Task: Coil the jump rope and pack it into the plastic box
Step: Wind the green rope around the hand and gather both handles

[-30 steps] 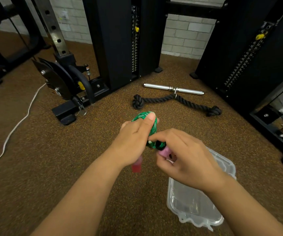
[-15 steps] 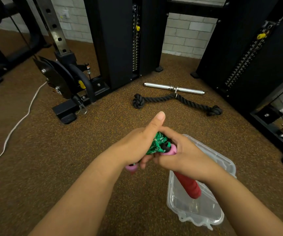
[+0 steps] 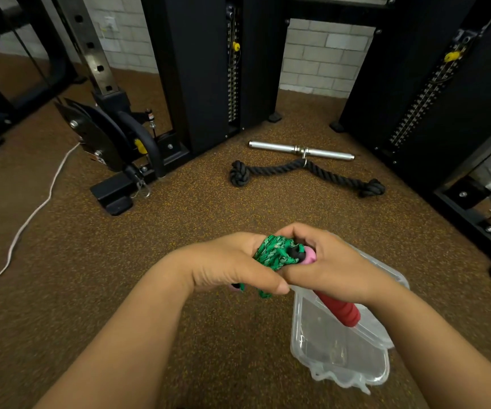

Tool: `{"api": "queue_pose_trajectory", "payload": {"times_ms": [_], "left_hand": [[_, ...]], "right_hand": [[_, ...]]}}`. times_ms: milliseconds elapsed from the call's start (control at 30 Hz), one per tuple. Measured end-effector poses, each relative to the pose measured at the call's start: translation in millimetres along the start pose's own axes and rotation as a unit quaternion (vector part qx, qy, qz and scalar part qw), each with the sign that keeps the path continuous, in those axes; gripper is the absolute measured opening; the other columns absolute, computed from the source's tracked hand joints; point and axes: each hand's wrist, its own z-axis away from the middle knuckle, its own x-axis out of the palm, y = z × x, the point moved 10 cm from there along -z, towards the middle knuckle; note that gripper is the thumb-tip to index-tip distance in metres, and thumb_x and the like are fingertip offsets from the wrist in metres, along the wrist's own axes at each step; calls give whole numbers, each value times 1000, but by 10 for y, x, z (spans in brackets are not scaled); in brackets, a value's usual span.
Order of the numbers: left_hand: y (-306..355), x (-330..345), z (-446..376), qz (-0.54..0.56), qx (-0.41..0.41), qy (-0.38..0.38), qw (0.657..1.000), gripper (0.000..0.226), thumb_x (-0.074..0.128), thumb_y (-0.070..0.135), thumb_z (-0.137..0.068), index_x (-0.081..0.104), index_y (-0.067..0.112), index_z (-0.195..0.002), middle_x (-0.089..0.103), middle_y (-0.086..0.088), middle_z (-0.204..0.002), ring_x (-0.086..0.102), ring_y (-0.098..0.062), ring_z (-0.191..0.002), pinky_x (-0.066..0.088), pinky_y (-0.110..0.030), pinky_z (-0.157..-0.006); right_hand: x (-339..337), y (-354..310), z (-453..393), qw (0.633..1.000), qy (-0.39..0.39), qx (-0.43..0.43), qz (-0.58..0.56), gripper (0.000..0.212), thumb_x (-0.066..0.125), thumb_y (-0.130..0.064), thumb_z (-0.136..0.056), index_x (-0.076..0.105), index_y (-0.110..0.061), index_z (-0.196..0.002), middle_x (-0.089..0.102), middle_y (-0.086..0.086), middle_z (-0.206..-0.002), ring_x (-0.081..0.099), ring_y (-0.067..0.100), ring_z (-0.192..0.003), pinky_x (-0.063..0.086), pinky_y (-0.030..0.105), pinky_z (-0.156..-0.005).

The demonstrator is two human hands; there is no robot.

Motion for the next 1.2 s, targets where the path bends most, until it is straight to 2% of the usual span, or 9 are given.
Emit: {"api": "queue_pose_trajectory", "payload": {"times_ms": [133, 400, 533, 600, 700, 833, 967, 1100, 1200], "left_hand": [[13, 68, 0, 31, 6, -30, 999, 26, 69, -8, -75, 59, 6, -95, 60, -7, -77, 57, -13, -67, 46, -23, -58], [-3, -60, -28, 67, 25, 28, 997, 30, 72, -12, -71, 64, -9, -99, 68, -13, -87, 64, -18, -80, 53, -30, -81], [66, -126, -12, 64, 31, 68, 995, 33, 73, -4, -70, 62, -4, -101, 58, -19, -84, 53, -17, -62, 41, -20, -46], [113, -171, -12, 64, 47, 109, 991, 26, 70, -4, -72, 61, 4, -95, 56, -13, -77, 49, -9, -57, 36, -17, -45], [195, -249, -11, 58, 91, 174, 979, 26, 63, -2, -73, 58, 18, -89, 55, -6, -73, 52, -12, -58, 43, -27, -52], [309, -448, 79, -42, 143, 289, 946, 30, 57, 10, -69, 58, 25, -96, 63, -13, -94, 57, -19, -73, 52, -49, -67], [399, -479, 103, -101, 178, 338, 918, 32, 53, 12, -84, 58, 27, -112, 59, 5, -103, 58, -12, -90, 53, -37, -79], [444, -502, 120, -168, 184, 399, 883, 36, 48, 5, -90, 52, 21, -122, 50, 7, -113, 47, -4, -102, 34, -5, -86], [400, -550, 60, -132, 171, 417, 883, 35, 43, 4, -91, 51, 20, -122, 54, 0, -119, 50, -10, -107, 38, -19, -93]], "right_hand": [[2, -50, 26, 1000, -14, -9, 1, 28, 73, -16, -66, 65, -24, -92, 69, 9, -87, 59, 14, -72, 50, 37, -68], [-37, -89, 16, 997, 29, -42, 57, 16, 69, -15, -70, 65, -25, -82, 64, 1, -75, 51, 9, -62, 40, 27, -56], [-81, -70, 6, 998, 47, -49, 19, 12, 65, -18, -71, 64, -19, -82, 59, 1, -67, 48, 6, -58, 38, 22, -54], [-124, -47, 2, 997, 64, -46, -1, 11, 64, -19, -71, 64, -17, -82, 56, -6, -64, 47, 4, -58, 37, 17, -53], [-207, -21, -7, 995, 93, -45, -18, 12, 63, -23, -71, 63, -20, -82, 57, -7, -67, 48, 5, -61, 38, 18, -56], [-227, 35, -24, 991, 120, -35, -44, 12, 63, -23, -71, 64, -25, -83, 57, -8, -67, 50, 7, -63, 40, 24, -59], [-240, 109, -57, 984, 145, -16, -100, 12, 65, -18, -82, 64, -25, -92, 62, -3, -79, 55, 8, -72, 44, 28, -69], [-131, 156, -71, 972, 149, -10, -180, 23, 65, -8, -84, 59, -18, -104, 62, 1, -84, 57, 11, -74, 46, 31, -71], [67, 258, -112, 959, 120, -5, -256, 48, 74, -3, -77, 51, -11, -118, 69, 7, -100, 64, 11, -85, 52, 22, -75]]}}
